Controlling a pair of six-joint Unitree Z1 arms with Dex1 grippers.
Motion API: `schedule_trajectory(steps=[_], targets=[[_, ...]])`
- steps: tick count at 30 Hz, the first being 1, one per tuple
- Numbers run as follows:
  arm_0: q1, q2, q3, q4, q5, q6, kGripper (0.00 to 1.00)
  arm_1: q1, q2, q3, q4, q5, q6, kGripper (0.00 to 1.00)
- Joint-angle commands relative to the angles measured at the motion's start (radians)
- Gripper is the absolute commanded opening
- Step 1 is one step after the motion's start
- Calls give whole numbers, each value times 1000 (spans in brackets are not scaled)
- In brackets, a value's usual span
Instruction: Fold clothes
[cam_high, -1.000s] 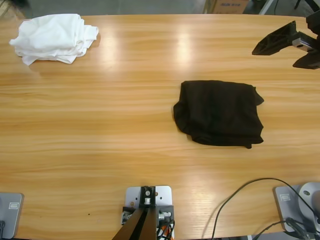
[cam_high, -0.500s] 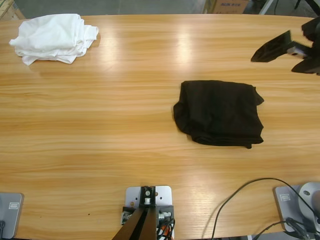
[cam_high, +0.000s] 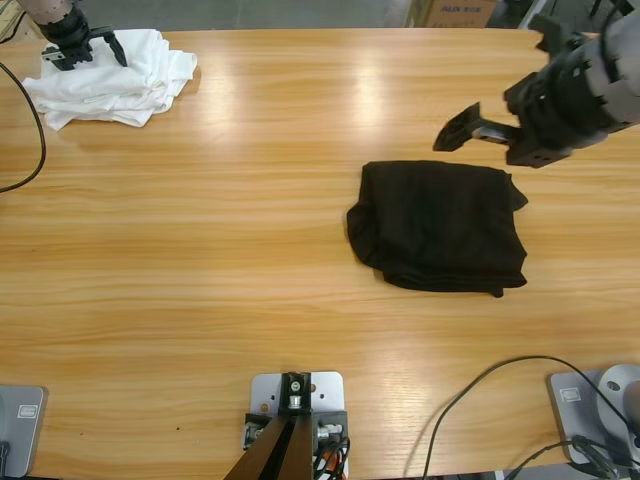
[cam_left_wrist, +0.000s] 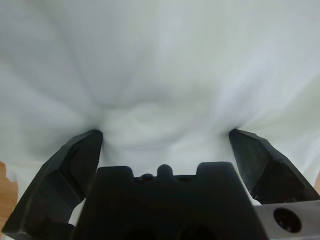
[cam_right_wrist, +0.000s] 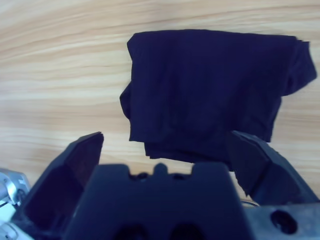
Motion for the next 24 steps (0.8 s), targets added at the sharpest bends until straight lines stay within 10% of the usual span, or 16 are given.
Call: schedule_trajectory(steps=[1,24], targets=[[25,155,-438,130,-82,-48,991,-8,53,31,-20,22,-4,1000],[-222,87,-342,260,-152,138,987,-11,-30,66,-18,2,-2,1000]])
